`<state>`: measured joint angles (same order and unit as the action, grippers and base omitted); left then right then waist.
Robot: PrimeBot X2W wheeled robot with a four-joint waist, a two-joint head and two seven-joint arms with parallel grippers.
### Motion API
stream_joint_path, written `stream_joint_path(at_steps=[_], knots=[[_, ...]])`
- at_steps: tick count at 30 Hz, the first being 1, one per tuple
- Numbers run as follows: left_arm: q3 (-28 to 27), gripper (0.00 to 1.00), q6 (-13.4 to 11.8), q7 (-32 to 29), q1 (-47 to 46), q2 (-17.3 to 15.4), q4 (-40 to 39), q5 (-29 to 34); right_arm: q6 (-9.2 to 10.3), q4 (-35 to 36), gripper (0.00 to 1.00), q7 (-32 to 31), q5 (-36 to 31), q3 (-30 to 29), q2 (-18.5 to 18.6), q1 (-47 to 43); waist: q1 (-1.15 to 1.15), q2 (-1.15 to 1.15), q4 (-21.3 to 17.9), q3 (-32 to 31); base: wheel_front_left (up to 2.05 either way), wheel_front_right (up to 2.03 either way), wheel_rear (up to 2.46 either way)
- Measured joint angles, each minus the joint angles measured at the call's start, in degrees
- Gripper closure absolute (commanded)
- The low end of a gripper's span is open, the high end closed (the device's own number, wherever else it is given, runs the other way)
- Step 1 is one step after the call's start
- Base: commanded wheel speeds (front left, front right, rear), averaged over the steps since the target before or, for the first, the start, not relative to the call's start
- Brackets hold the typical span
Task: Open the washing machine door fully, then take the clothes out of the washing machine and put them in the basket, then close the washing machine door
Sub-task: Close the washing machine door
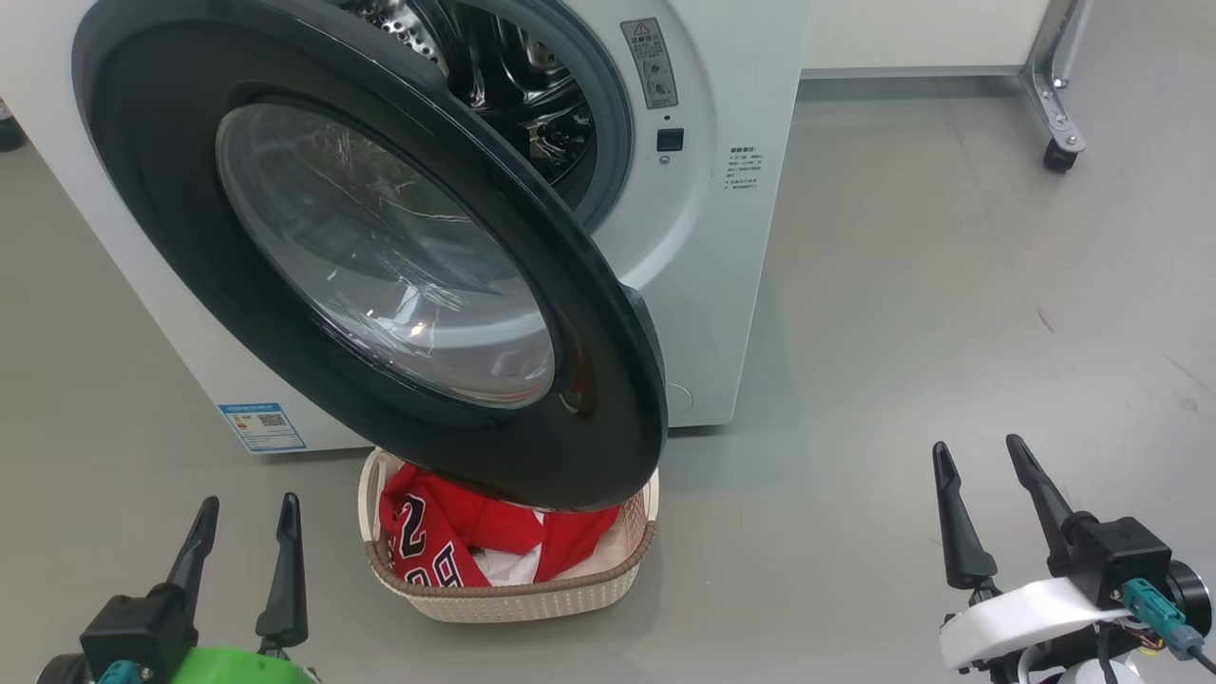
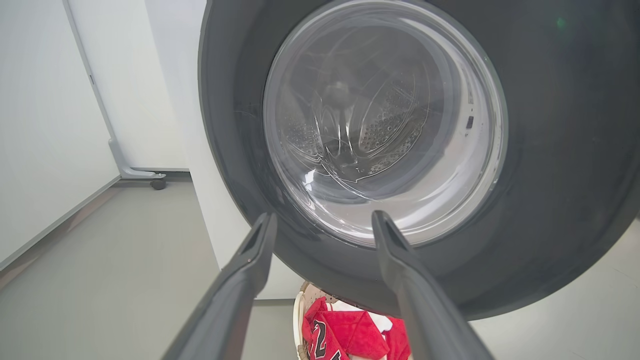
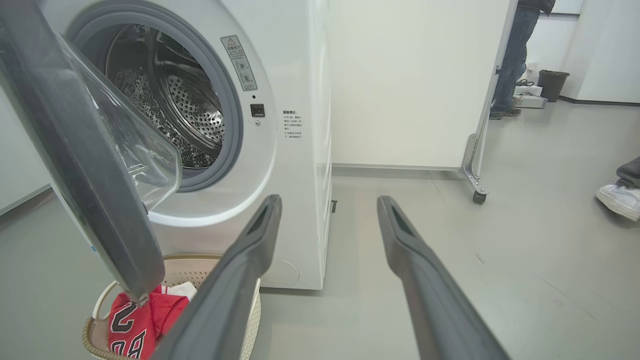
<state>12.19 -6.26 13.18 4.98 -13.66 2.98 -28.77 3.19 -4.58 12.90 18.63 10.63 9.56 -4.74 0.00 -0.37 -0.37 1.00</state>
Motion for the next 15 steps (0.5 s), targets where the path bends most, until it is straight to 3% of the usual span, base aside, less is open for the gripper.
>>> stream_joint_path(at_steps=[10,11,12,14,15], knots=[[-0.7,0.0,-0.1,0.1,0.1,0.9,0.1,1.2,0.07,0.1,0.0,0.0,0.0,0.0,0.0,-0.1,0.0,0.0,0.2,-0.1,0.0,0.0,0.0],[-0.7,0.0,-0.3,0.1,0.1,1.0,0.1,1.3,0.07,0.1,0.08,0.0,0.0,0.0,0.0,-0.1,0.0,0.0,0.2,-0.1,0.0,0.0,0.0],[-0.8,0.0,-0.3,0.1,0.1,1.1,0.1,1.4,0.07,0.1,0.45,0.0,0.0,0.0,0.0,-0.1,0.0,0.0,0.2,-0.1,0.0,0.0,0.0],[-0.9,0.0,-0.3,0.1,0.1,1.2,0.1,1.7,0.07,0.1,1.0,0.0,0.0,0.0,0.0,-0.1,0.0,0.0,0.2,-0.1,0.0,0.0,0.0],[-0.9,0.0,-0.3,0.1,0.1,1.3,0.1,1.7,0.07,0.2,1.0,0.0,0.0,0.0,0.0,-0.1,0.0,0.0,0.2,-0.1,0.0,0.0,0.0]])
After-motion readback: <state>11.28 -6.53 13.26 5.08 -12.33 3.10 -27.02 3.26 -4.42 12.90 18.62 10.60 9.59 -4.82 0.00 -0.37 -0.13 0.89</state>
